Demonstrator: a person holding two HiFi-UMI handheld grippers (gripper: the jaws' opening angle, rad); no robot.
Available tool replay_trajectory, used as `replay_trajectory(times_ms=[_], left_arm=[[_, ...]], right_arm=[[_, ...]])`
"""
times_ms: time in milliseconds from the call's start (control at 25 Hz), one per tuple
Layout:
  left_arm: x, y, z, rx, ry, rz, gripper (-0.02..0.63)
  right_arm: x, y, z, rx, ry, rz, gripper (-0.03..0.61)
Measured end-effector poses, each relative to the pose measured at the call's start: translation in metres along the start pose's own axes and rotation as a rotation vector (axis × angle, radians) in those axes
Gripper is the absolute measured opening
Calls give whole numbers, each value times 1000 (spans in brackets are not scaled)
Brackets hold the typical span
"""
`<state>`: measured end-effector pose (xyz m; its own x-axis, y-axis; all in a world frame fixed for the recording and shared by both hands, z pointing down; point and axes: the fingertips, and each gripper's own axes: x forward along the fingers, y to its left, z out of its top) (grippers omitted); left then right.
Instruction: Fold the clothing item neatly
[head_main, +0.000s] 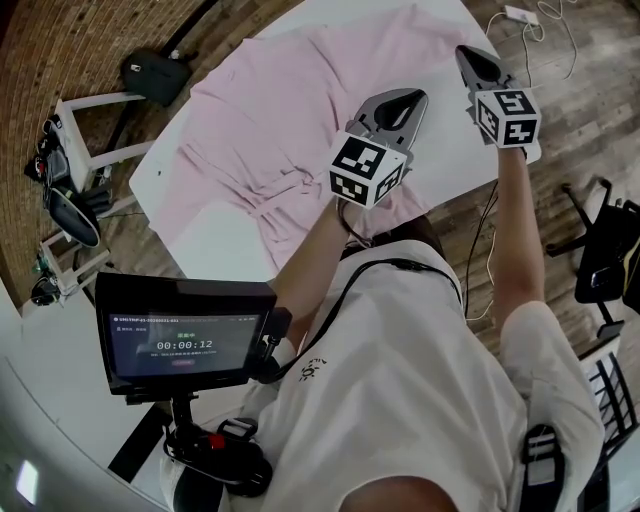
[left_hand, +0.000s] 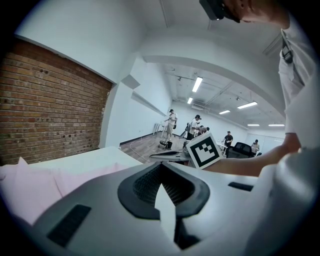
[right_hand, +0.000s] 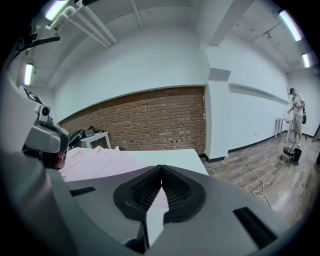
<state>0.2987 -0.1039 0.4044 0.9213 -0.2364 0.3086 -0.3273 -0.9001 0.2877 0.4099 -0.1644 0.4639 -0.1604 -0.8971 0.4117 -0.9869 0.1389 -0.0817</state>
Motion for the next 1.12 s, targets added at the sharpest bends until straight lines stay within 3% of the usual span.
replay_trajectory(times_ms=[720, 960, 1120], left_arm=[[19, 1, -3, -6, 14, -15, 3], [43, 8, -17, -28, 41, -18, 3], [42, 6, -18, -31, 46, -26, 3]], right_arm=[[22, -24, -26, 3, 63, -33, 3], [39, -57, -59, 32, 116, -70, 3], [41, -69, -62, 42, 124, -95, 44]])
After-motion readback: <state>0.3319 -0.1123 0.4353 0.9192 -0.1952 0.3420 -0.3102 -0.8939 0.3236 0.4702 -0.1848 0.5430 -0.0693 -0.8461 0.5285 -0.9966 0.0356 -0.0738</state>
